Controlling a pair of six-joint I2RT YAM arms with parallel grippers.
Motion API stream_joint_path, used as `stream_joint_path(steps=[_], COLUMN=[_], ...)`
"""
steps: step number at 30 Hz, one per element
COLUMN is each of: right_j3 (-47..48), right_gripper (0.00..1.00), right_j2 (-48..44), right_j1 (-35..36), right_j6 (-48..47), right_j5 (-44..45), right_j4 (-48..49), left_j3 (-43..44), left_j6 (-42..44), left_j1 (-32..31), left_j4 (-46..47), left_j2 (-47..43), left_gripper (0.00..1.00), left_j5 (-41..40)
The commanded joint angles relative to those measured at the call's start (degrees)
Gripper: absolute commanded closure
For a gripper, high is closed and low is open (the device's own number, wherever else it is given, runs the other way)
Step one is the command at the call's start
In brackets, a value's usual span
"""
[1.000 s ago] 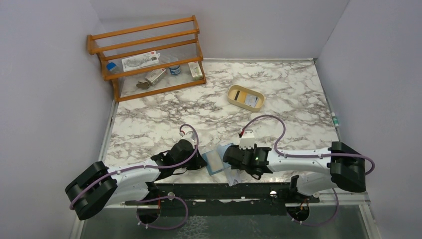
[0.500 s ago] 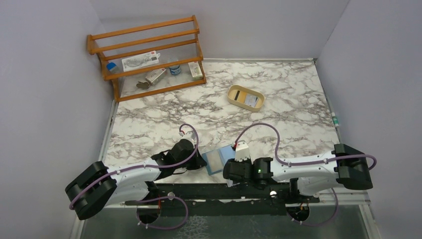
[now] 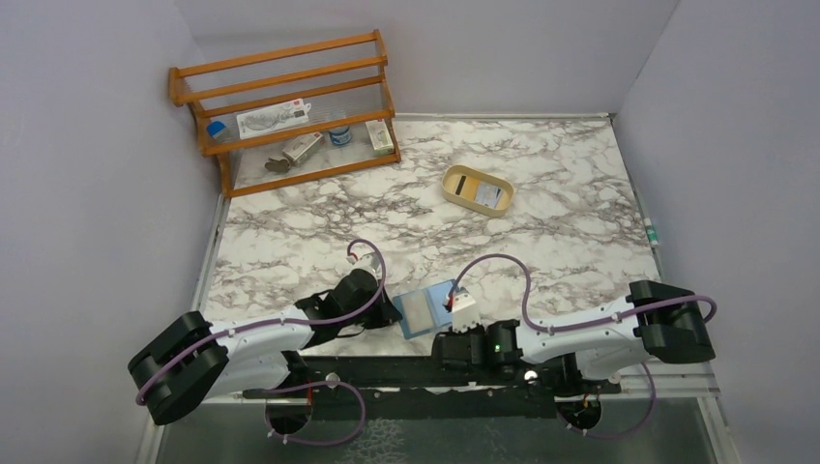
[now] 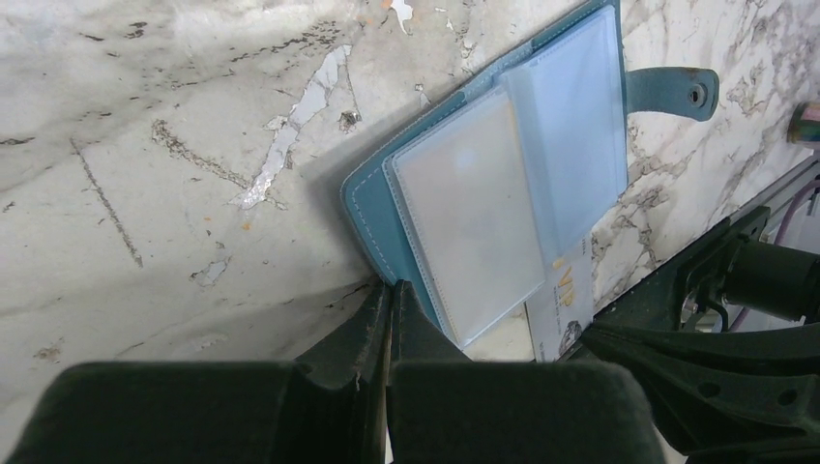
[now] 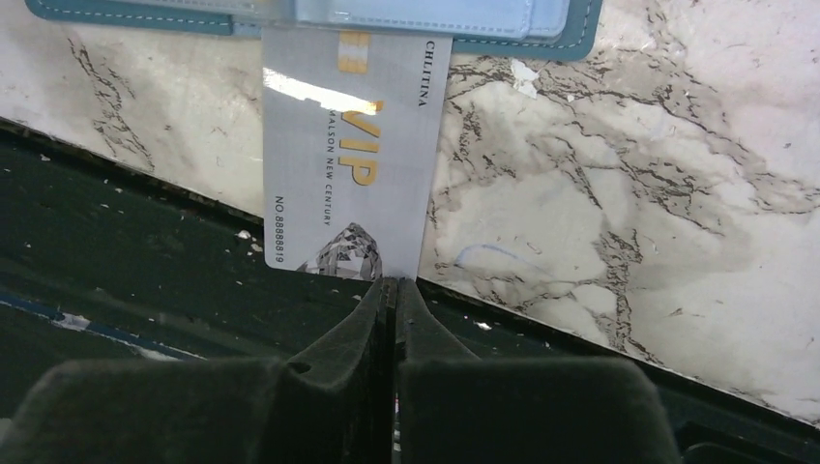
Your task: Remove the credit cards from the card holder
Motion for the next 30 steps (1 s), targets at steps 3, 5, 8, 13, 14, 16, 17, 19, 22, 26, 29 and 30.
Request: stream_joint_path(steps=[3, 5, 8, 13, 14, 16, 17, 19, 22, 26, 29, 30], right_j3=[-0.1, -0.1, 0.2, 1.2, 1.1, 0.6, 0.1, -0.8, -2.0, -2.4, -2.1, -2.0], right_gripper=[0.96, 0.96, 0.96, 0.95, 0.95, 0.95, 0.95, 0.95, 0.95, 0.95, 0.95, 0.95], right_j2=[0.6, 0.9, 1.6, 4.0, 4.2, 4.6, 4.6, 4.5, 3.9, 3.7, 5.2, 5.8], right_j1=[1.7, 1.9, 2.4, 2.6, 2.6, 2.6, 2.7, 2.7, 2.7, 2.6, 2.3, 2.1], right_j6=[2.2, 1.8, 1.0, 0.8, 1.1, 2.0, 2.6, 3.9, 5.6, 6.1, 6.1, 6.2], right_j5=[-1.6, -2.0, -2.5, -1.9, -1.6, -0.6, 0.0, 1.2, 3.0, 5.7, 6.6, 6.5], right_j4=[0.3, 0.9, 2.4, 4.4, 4.7, 5.4, 5.6, 6.0, 6.3, 7.3, 8.4, 8.7], left_j3=[0.3, 0.4, 0.5, 0.4, 0.3, 0.1, 0.0, -0.2, -0.6, -1.4, -1.7, -1.8], left_j6=[-0.1, -0.1, 0.0, -0.2, -0.3, -0.4, -0.5, -0.6, -1.1, -2.2, -2.7, -2.8], left_j1=[-0.1, -0.1, -0.1, -0.1, -0.1, -0.1, -0.1, -0.1, -0.1, -0.1, -0.1, -0.1], left_j4=[-2.7, -2.6, -2.8, -2.9, -2.9, -2.9, -2.9, -2.9, -2.7, -1.3, -0.2, 0.1], left_j2=[1.4, 1.7, 1.7, 1.4, 1.4, 1.3, 1.3, 1.2, 1.0, 1.0, 1.4, 1.6], left_gripper=[1.0, 1.0, 1.0, 1.0, 1.0, 1.0, 1.0, 1.0, 1.0, 1.0, 1.0, 1.0], left_j5=[-2.7, -2.6, -2.6, -2.7, -2.6, -2.6, -2.5, -2.3, -2.1, -1.7, -1.7, -0.4])
